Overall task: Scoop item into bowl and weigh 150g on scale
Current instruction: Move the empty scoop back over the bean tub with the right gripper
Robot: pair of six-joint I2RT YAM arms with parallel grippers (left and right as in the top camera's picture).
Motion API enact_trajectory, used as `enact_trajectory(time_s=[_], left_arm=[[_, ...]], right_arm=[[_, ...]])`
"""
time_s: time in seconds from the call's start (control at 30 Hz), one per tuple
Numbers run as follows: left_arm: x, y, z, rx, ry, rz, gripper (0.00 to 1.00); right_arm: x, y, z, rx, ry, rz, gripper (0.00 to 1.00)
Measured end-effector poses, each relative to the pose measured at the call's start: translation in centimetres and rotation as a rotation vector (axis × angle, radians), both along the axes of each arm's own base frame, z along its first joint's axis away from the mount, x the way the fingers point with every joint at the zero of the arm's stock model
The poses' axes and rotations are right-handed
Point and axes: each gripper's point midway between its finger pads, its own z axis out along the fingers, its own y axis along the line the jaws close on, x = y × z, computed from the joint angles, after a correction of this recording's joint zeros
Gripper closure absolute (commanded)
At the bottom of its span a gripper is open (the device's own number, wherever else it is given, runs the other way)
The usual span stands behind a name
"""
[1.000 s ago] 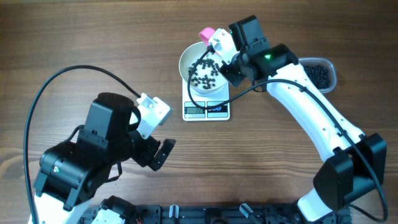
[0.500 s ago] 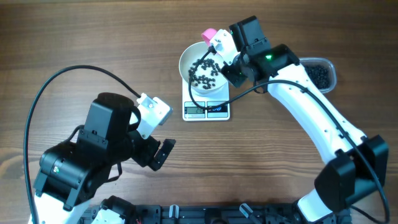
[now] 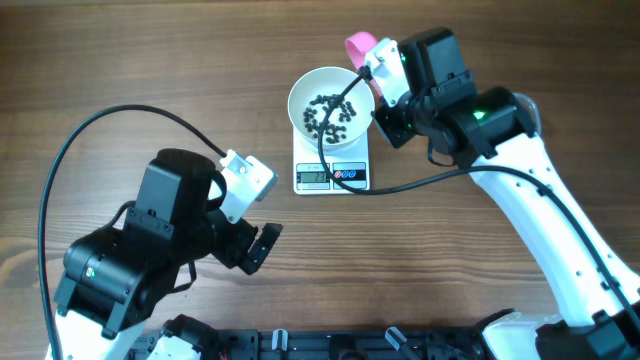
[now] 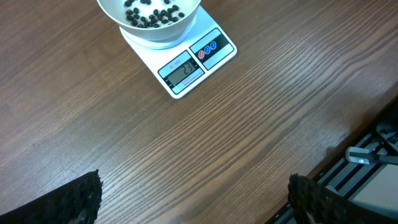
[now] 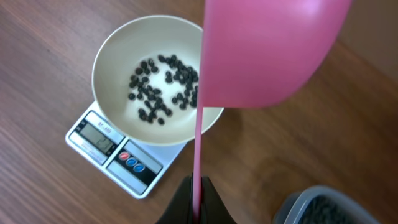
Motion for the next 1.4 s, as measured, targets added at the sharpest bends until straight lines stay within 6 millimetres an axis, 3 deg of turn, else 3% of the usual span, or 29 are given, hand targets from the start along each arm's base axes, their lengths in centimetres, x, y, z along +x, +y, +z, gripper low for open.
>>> enact_trajectory(time_s=[0.23, 0.73, 0.93, 1.13, 1.4], left_arm=[[0.0, 0.0, 0.0, 0.0, 0.0, 0.0, 0.0], [0.0, 0.0, 0.0, 0.0, 0.0, 0.0, 0.0], [0.0, 0.0, 0.0, 0.0, 0.0, 0.0, 0.0], [0.0, 0.0, 0.0, 0.0, 0.0, 0.0, 0.0], [0.0, 0.0, 0.0, 0.0, 0.0, 0.0, 0.0]], right_arm=[[-1.5, -2.0, 0.6, 0.046, 0.059, -0.121, 0.96], [-1.8, -14.0, -0.4, -0.025, 0.157, -0.411, 0.96], [-1.3, -17.1, -1.0, -0.128, 0.139, -0.463, 0.96], [-0.9, -19.7, -5.7, -0.258, 0.256, -0.513, 0.96], [-0.4, -21.2, -11.0, -0.334, 0.408, -0.495, 0.96]])
